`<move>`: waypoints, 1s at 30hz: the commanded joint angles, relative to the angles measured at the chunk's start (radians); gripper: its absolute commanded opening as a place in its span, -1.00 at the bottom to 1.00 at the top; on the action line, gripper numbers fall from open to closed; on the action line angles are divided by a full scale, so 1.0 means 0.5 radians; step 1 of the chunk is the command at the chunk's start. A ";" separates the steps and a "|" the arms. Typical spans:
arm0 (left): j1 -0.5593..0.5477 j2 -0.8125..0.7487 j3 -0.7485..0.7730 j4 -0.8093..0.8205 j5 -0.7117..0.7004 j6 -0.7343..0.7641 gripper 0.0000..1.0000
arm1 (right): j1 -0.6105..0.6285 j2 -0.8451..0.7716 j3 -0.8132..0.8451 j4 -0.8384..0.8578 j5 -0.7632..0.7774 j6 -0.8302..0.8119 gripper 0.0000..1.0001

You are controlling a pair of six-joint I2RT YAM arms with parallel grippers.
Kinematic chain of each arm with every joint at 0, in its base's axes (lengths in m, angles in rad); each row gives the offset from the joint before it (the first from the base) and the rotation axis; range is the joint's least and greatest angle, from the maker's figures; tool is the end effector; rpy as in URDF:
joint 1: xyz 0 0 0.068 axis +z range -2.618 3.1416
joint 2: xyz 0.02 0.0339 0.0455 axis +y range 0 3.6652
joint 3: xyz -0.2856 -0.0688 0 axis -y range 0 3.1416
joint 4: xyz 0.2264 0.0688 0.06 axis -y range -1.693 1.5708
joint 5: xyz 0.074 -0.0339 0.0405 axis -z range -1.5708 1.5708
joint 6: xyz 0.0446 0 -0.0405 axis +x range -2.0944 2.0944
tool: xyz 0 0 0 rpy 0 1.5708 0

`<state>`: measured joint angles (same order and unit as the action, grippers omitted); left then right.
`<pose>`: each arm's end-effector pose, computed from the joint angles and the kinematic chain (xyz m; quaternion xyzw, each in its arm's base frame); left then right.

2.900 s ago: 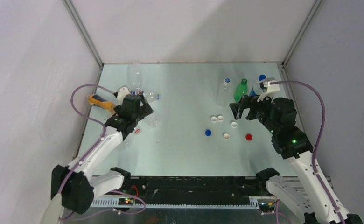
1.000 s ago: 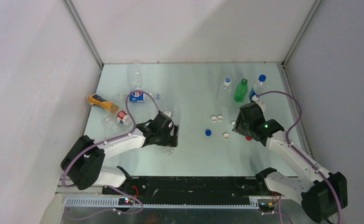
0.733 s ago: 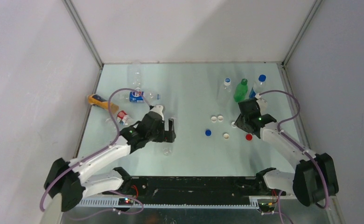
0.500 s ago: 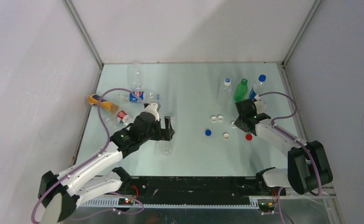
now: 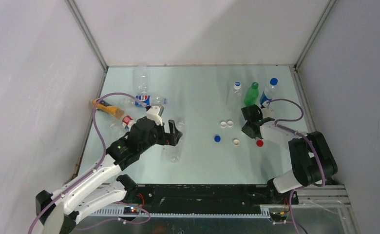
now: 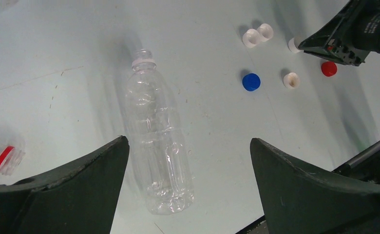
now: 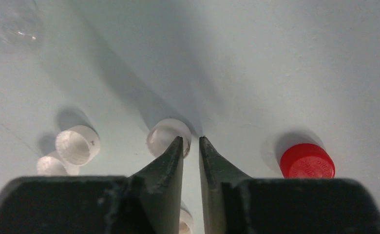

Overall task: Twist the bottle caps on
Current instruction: Adjust the bottle cap at the center of the board.

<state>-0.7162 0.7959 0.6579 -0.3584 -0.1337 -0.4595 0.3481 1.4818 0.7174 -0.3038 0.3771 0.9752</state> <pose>0.1220 -0.0983 0.2895 0.0758 0.8546 -0.2354 0.4567 0.2455 0.0716 0.1834 0.3378 0.8907 0.0068 0.3043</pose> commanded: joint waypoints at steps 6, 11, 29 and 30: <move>-0.005 -0.063 -0.039 0.258 0.157 0.168 0.99 | 0.007 -0.063 -0.065 0.045 -0.033 0.015 -0.99; -0.005 -0.139 -0.126 0.525 0.305 0.379 0.99 | 0.052 -0.449 -0.140 0.056 -0.203 -0.098 -1.00; -0.069 0.183 0.003 1.685 1.459 1.180 0.96 | 0.190 -1.444 -0.288 1.034 -1.867 -0.300 -1.00; -0.096 0.213 0.026 1.693 1.488 1.200 0.96 | 0.232 -1.433 -0.271 1.095 -1.895 -0.297 -1.00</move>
<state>-0.7311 0.8665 0.6010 0.3489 0.4625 0.0437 0.4156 0.7696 0.5709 0.0383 -0.3660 0.8013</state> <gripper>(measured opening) 0.986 0.008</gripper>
